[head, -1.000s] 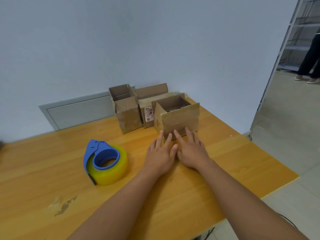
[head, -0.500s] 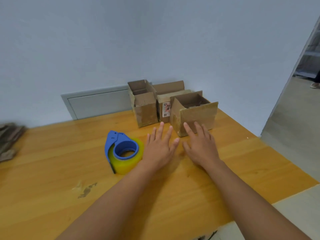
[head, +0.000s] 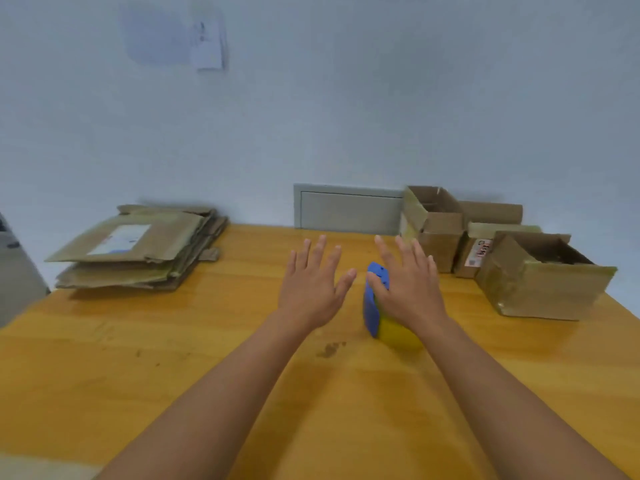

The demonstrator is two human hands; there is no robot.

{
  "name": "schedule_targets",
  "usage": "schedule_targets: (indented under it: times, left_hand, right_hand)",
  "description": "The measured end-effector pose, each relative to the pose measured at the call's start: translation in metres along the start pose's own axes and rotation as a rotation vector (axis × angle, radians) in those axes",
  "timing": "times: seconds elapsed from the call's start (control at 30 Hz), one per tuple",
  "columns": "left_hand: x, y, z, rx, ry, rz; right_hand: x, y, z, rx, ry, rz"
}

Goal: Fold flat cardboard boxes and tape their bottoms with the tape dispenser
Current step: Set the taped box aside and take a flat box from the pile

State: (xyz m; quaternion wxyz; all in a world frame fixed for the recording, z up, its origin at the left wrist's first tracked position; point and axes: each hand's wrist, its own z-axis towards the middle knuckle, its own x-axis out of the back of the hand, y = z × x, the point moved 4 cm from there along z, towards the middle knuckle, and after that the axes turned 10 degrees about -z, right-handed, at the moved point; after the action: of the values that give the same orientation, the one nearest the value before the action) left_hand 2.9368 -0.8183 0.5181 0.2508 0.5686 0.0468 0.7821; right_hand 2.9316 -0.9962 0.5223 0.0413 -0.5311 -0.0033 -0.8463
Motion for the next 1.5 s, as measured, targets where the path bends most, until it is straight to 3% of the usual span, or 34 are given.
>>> schedule_targets:
  times: [0.3,0.53,0.73,0.93,1.1,1.5]
  left_hand:
    - [0.049,-0.163,-0.05,0.272,0.034,0.058]
    - [0.072,-0.252,-0.065,0.432,0.077,0.098]
    - [0.096,-0.304,-0.045,0.449,0.227,0.035]
    - [0.103,-0.34,-0.026,0.445,0.185,0.127]
    - [0.097,-0.341,-0.019,0.367,0.239,0.161]
    - [0.128,-0.297,-0.032,0.211,0.55,0.14]
  right_hand:
    - [-0.054,-0.172,0.032,0.242,-0.108,0.071]
    - [-0.107,-0.255,0.054,0.32,-0.3,0.128]
    - [-0.143,-0.257,0.052,0.338,-0.515,0.09]
    - [-0.147,-0.256,0.053,0.334,-0.489,0.095]
    - [-0.149,-0.256,0.053,0.326,-0.481,0.109]
    - [-0.147,-0.255,0.054,0.321,-0.454,0.182]
